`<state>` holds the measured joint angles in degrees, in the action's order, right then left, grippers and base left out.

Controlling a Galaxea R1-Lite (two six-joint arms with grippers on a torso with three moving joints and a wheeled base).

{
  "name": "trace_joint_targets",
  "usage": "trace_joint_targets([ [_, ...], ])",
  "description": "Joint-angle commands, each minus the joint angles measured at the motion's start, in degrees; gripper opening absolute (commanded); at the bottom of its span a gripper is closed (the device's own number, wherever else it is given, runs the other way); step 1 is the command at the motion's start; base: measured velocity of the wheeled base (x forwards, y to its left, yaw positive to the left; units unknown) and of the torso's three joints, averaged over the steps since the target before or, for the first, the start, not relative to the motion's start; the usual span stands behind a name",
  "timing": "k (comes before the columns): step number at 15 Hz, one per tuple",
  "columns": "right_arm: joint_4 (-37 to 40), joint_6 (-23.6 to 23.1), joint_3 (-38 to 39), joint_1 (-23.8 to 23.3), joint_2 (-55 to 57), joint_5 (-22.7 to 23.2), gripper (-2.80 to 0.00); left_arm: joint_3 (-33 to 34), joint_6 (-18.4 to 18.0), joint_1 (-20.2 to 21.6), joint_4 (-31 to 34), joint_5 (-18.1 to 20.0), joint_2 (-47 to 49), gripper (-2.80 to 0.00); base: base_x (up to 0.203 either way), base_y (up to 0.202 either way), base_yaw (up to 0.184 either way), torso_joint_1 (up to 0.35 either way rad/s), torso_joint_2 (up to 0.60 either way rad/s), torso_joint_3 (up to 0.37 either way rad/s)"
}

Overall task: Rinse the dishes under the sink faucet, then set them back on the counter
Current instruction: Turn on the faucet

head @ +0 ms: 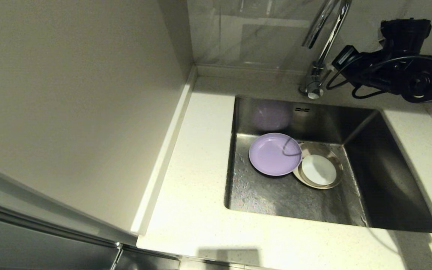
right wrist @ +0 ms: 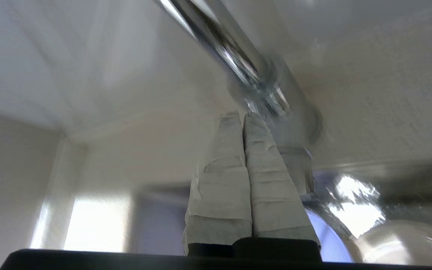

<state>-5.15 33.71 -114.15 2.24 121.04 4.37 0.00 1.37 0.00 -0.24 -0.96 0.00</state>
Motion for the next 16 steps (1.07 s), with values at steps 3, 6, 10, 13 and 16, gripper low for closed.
trace_joint_targets([
  [3, 5.77, -1.52, 0.07, -4.15, -1.97, 9.55, -2.80, 0.00, 0.04, 0.00, -0.02, -0.01, -0.18, -2.80, 0.000, 0.000, 0.000, 0.000, 0.00, 0.000],
  [6, 5.53, -1.87, 0.07, -5.34, -2.41, 12.21, -2.80, 0.00, 0.04, 0.00, -0.02, -0.01, -0.18, -2.80, 0.000, 0.000, 0.000, 0.000, 0.00, 0.000],
  [10, 5.57, -1.89, 0.08, -6.93, -4.88, 11.34, -2.80, 0.00, 0.04, 0.00, -0.02, -0.01, -0.18, -2.80, 0.000, 0.000, 0.000, 0.000, 0.00, 0.000],
  [13, 5.92, -2.26, 1.33, -9.69, -8.97, 10.86, -2.80, 0.00, 0.04, 0.00, -0.02, -0.01, -0.18, -2.80, 0.000, 0.000, 0.000, 0.000, 0.00, 0.000],
  [16, 7.86, -6.65, 2.64, -12.42, -14.73, 10.84, -2.80, 0.00, 0.04, 0.00, -0.02, -0.01, -0.18, -2.80, 0.000, 0.000, 0.000, 0.000, 0.00, 0.000],
])
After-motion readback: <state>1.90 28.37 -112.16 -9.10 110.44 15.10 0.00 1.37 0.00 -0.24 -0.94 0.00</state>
